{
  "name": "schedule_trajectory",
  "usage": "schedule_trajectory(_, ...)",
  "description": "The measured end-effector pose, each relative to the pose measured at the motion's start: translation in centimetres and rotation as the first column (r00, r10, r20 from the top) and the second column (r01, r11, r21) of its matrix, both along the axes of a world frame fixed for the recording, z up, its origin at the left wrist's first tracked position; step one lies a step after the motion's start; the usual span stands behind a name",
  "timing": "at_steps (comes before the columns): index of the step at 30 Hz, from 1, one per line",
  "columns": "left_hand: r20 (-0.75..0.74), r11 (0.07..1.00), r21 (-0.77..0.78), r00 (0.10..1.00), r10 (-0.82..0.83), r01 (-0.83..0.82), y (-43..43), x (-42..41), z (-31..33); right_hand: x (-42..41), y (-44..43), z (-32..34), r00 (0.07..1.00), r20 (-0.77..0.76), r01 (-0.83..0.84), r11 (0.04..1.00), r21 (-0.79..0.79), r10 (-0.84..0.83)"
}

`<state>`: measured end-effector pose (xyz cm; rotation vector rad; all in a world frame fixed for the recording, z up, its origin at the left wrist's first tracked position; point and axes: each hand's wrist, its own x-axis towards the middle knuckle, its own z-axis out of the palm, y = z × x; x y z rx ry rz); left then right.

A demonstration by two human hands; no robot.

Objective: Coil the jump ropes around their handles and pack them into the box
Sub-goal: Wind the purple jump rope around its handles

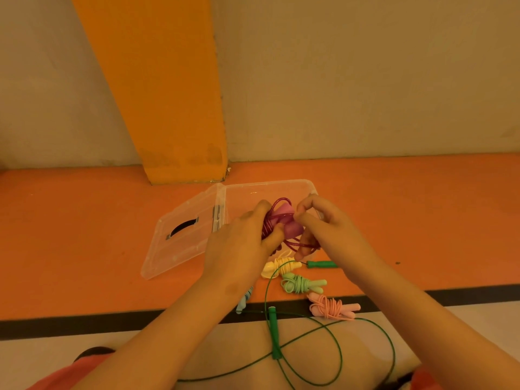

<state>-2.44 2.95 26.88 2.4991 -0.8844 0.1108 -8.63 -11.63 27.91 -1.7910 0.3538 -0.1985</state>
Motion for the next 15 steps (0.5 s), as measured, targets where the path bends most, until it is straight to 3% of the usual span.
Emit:
schedule_trajectory(3,-0.025,1.0,-0.011,1.0,-0.011,0.01,0.01,0.12,-0.01,0.14,0.1,-0.02,1.0,-0.004,0.021,1.0,-0.016,-0.021)
schedule_trajectory(10,-0.061,1.0,-0.009,0.998,-0.009,0.009,-0.03,0.06,-0.25,0.41,-0.27,-0.28,0.999,-0.008,0.044,0.962,-0.269,-0.048)
schedule_trajectory(12,-0.124,0.999,-0.033,0.992,-0.021,0.017,-0.07,0.12,-0.36,0.37,0.03,-0.55,0.998,0.047,0.058,0.876,-0.478,-0.041)
schedule_trajectory(15,-0.307,0.988,-0.154,0.949,-0.068,0.021,-0.24,0.2,-0.61,0.22,0.44,-0.68,0.984,0.177,0.139,0.636,-0.759,-0.003)
